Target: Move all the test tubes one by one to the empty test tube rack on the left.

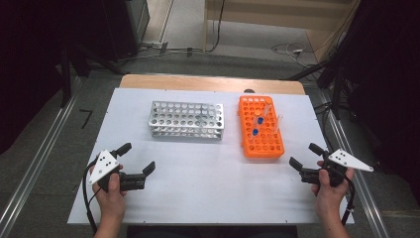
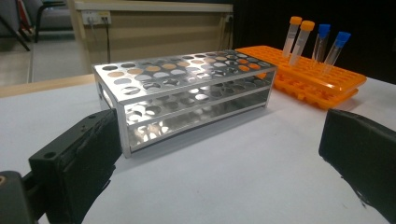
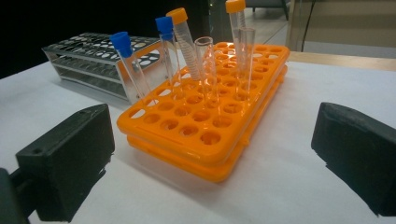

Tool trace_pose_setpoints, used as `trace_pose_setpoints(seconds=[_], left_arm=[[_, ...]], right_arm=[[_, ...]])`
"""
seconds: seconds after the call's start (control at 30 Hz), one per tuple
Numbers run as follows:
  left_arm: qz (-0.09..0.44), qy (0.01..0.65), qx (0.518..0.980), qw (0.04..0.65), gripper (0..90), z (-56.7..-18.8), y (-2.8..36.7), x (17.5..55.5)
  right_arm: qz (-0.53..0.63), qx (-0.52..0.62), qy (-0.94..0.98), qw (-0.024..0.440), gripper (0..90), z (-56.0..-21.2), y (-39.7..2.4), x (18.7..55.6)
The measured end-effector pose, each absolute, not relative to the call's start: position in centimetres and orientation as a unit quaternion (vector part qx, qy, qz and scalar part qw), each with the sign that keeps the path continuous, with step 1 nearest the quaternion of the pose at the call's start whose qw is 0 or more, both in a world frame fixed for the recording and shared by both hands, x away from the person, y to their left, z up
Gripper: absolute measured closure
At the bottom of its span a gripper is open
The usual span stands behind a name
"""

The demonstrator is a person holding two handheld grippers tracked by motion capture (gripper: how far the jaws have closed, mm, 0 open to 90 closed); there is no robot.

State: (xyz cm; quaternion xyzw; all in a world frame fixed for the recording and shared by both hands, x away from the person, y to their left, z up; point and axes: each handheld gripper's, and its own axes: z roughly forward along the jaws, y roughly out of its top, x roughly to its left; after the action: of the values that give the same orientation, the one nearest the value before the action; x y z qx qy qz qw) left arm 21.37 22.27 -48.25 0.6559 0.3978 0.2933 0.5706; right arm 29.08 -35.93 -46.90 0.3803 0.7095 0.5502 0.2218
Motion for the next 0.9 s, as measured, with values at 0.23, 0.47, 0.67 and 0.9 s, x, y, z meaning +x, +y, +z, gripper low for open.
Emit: trace_pose_setpoints(seconds=[0.23, 0.47, 0.67, 0.9], left_arm=[[0.293, 0.398, 0.654, 0.573, 0.0, -48.2, 22.2, 21.2], [0.296, 0.386, 0.67, 0.56, 0.0, -47.9, 21.6, 21.2], [0.302, 0.379, 0.684, 0.545, 0.0, -47.8, 21.0, 21.2], [0.286, 0.373, 0.692, 0.547, 0.0, -48.1, 20.4, 21.5]], right_arm=[[0.544, 0.385, 0.714, 0.214, 1.8, -46.4, -35.2, 29.8], [0.544, 0.383, 0.72, 0.195, 4.4, -45.9, -34.4, 31.5], [0.52, 0.388, 0.736, 0.197, 15.3, -46.0, -32.9, 33.6], [0.508, 0.397, 0.741, 0.188, 32.1, -46.8, -31.7, 35.3]])
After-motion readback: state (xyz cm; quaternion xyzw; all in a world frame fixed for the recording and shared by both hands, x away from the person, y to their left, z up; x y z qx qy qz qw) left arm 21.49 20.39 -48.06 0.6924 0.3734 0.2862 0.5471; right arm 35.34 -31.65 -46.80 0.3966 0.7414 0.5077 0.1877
